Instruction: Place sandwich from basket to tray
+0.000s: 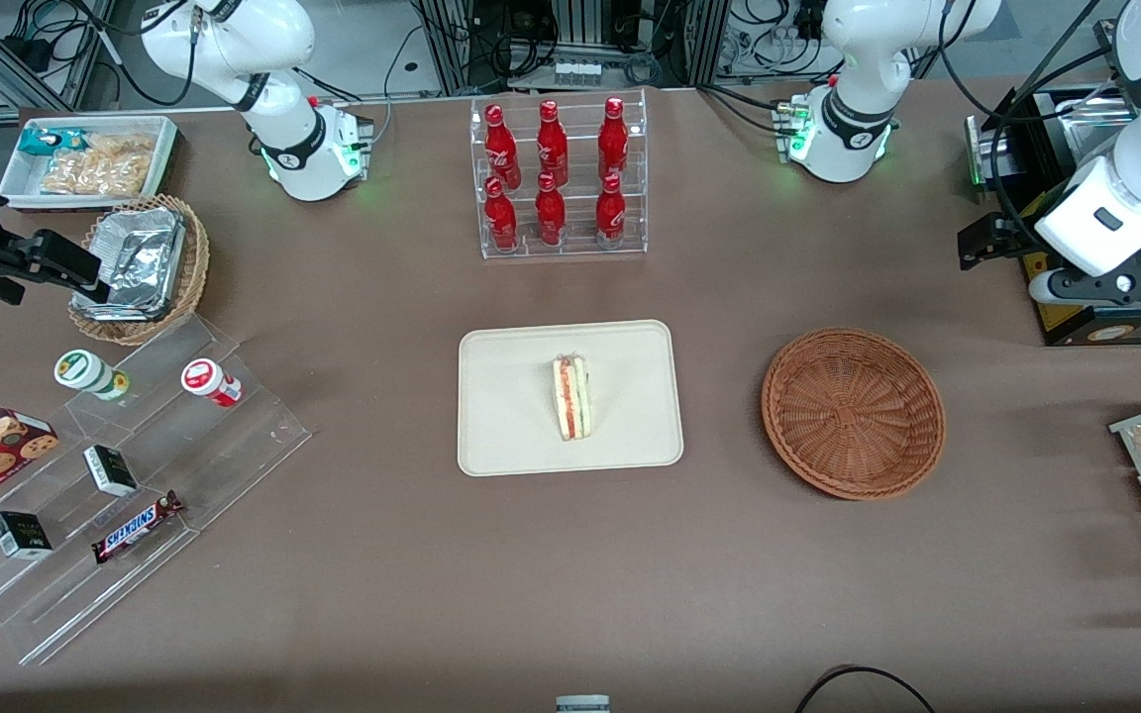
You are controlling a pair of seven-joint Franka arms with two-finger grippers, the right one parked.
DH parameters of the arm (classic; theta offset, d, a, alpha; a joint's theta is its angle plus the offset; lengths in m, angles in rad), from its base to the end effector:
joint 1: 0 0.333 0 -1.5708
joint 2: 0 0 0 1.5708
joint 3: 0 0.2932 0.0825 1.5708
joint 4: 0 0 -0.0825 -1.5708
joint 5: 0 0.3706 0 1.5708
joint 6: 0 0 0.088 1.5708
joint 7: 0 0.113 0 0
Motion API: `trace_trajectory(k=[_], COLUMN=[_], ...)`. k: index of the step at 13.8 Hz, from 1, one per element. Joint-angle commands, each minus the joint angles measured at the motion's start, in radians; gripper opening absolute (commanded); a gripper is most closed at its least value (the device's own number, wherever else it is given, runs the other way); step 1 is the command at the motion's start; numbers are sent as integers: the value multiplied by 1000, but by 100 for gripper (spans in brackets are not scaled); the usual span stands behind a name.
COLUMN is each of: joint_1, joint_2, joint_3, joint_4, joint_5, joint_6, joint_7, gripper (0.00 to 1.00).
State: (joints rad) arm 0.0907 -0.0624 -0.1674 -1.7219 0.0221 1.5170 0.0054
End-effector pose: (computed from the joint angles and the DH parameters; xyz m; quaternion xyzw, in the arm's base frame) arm 0.5103 -0.0388 0.5554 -0.9965 0.0406 0.0710 0.0188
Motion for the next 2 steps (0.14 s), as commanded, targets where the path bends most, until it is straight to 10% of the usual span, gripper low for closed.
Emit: trace_trajectory(k=[1,2], joint_1=[-103,-101], joint_2=[-4,-8], joint_3=[102,103], joint_4=[1,1], joint_5=[-4,-11], joint_6=[17,15], joint_7=[1,1], gripper=[100,100])
